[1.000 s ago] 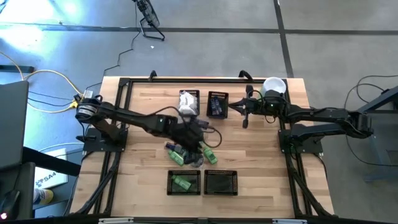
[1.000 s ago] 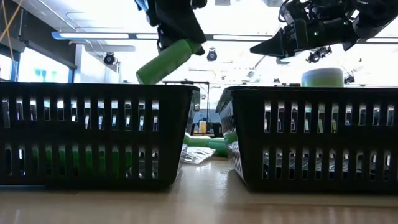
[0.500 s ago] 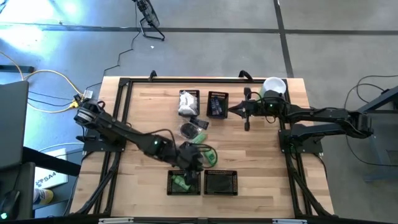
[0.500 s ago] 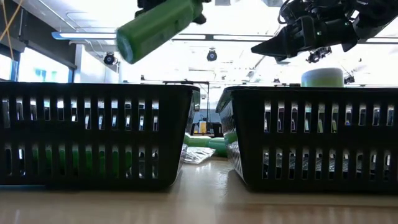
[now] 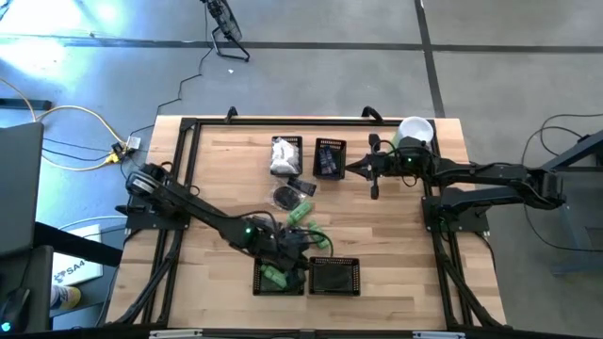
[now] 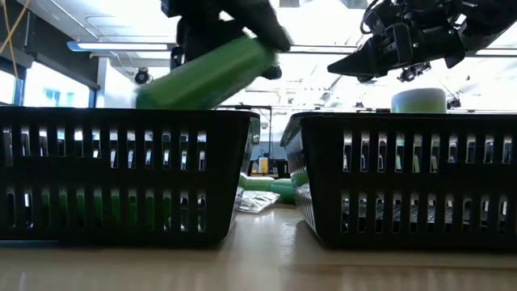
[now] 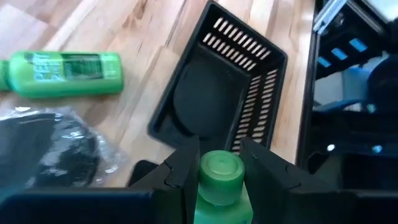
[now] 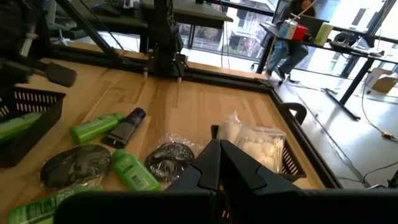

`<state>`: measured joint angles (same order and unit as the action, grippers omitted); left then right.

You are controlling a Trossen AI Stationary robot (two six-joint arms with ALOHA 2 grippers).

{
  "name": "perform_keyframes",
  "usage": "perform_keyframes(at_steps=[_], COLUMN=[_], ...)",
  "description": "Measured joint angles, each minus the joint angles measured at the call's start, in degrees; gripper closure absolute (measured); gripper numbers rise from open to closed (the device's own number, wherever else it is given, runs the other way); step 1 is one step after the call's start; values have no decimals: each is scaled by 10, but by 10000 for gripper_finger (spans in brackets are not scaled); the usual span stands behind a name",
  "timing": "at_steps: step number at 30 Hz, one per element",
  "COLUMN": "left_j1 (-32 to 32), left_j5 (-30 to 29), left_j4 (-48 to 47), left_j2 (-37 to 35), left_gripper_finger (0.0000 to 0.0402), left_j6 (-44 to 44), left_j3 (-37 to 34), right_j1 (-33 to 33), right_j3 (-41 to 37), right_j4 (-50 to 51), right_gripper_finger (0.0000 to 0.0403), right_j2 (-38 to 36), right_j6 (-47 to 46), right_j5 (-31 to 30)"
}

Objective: Pick & Place Travel size toiletries
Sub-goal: Put the green shampoo into the bottom left black bin

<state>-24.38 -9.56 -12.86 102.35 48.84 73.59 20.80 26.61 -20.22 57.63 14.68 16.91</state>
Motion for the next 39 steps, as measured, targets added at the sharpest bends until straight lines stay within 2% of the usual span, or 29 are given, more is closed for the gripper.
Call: perform_keyframes(at_steps=[7, 14, 23, 28, 35, 39], left_j1=[0, 0, 0, 0, 3, 5], left_j5=[10, 42, 42, 3, -72, -78], left_j4=[-4, -15, -16, 7, -19, 7], left_j2=[5, 6, 6, 6, 6, 3], left_gripper_finger=[280, 278, 277, 277, 277, 277], left_j6=[10, 10, 10, -8, -51, -51], left_j3=[-1, -1, -1, -1, -1, -1], right_j1=[0, 0, 0, 0, 0, 0], right_j3=[0, 0, 0, 0, 0, 0], right_j4=[3, 4, 4, 4, 4, 4], right_gripper_finger=[400, 400, 400, 400, 400, 400], right_j2=[0, 0, 0, 0, 0, 0], right_j6=[1, 2, 2, 2, 2, 6], right_j5=[0, 0, 0, 0, 0, 0])
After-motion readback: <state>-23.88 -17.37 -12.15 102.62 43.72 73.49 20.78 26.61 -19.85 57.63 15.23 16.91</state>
